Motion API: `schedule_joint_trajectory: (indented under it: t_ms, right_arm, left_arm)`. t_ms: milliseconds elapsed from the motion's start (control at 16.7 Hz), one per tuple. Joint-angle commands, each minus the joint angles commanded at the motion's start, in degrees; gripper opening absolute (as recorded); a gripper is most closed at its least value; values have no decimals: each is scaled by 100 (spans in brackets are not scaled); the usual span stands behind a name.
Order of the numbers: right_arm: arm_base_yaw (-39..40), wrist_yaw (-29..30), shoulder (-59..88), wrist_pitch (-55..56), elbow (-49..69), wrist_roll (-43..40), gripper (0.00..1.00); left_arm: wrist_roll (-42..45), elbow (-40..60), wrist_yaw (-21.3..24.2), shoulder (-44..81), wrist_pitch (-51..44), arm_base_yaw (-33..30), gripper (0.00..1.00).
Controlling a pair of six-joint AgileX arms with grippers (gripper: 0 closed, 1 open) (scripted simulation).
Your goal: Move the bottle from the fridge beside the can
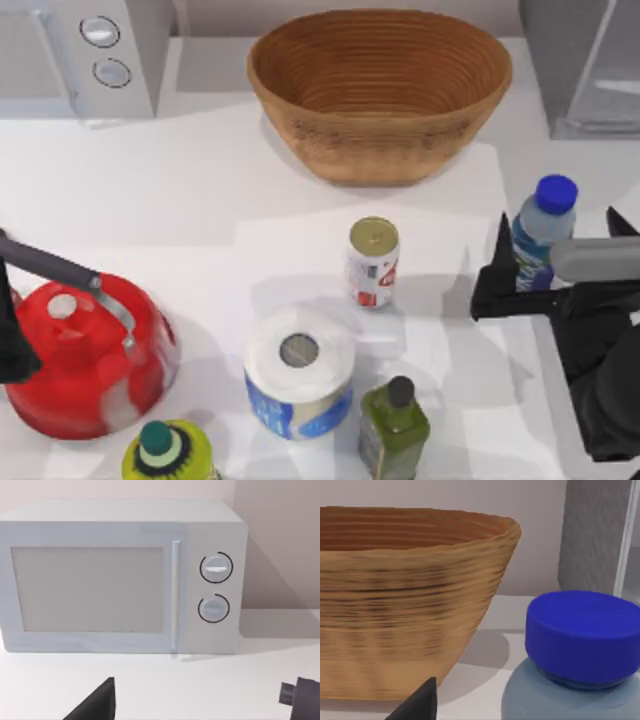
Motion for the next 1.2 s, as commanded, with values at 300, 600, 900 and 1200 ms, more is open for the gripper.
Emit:
schedule_joint_trajectory:
  t_ms: [300,600,900,1200]
  right_arm:
    - [-616,-1310,-1794,-1386,-526,54,100]
    - [-1676,-2655,-4768,-3988,-1150,97,100]
    - [-2765,-3463,-7903,-6790,-1471,92,100]
    - [-3455,-3646,-10185,-8935,-1420,37,100]
  left_arm:
    - [0,0,0,0,0,0,100]
    - [0,0,0,0,0,0,100]
    - [0,0,0,0,0,0,100]
    - [0,0,0,0,0,0,100]
